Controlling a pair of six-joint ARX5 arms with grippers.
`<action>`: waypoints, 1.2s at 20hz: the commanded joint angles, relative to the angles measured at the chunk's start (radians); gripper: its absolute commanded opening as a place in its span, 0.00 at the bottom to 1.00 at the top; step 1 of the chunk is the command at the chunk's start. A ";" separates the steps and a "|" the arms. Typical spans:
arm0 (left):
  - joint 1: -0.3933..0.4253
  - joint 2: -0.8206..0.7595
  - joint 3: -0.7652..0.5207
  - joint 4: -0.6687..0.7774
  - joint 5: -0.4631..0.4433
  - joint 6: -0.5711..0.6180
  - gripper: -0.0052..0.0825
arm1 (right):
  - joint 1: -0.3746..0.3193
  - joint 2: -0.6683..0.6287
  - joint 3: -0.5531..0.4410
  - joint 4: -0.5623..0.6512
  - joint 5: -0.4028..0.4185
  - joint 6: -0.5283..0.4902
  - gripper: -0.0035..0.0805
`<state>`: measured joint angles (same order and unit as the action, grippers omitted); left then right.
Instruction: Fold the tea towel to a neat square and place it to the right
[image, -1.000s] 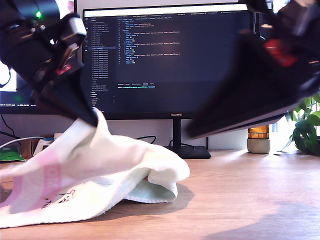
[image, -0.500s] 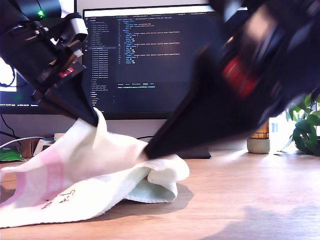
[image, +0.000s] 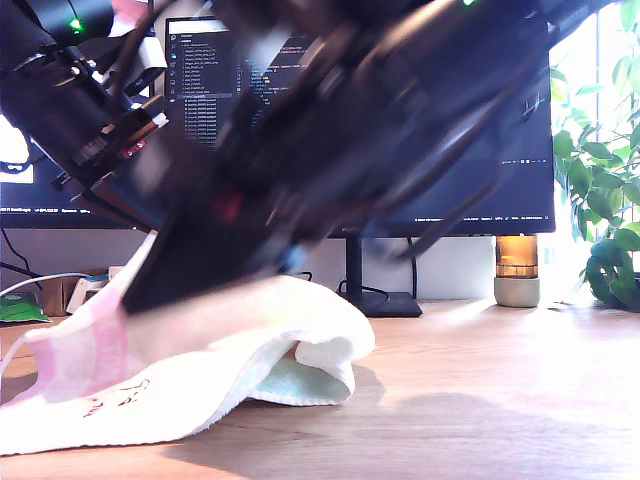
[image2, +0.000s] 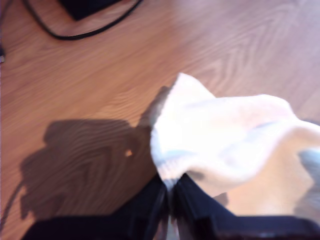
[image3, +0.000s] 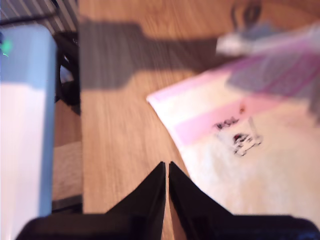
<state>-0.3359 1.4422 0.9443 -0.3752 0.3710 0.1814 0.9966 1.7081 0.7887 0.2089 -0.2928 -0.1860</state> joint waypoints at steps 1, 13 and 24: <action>0.010 0.005 -0.013 0.008 0.002 -0.017 0.04 | 0.004 0.029 0.017 0.022 0.040 0.006 0.03; 0.070 0.007 -0.013 0.008 0.002 -0.017 0.04 | 0.003 0.181 0.079 -0.037 0.068 0.029 0.03; 0.093 0.054 -0.013 0.007 0.001 -0.013 0.04 | -0.012 0.193 0.079 -0.344 0.033 -0.086 0.03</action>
<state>-0.2474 1.4769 0.9443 -0.3782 0.3691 0.1646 0.9813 1.8351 0.9417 -0.0483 -0.2672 -0.2604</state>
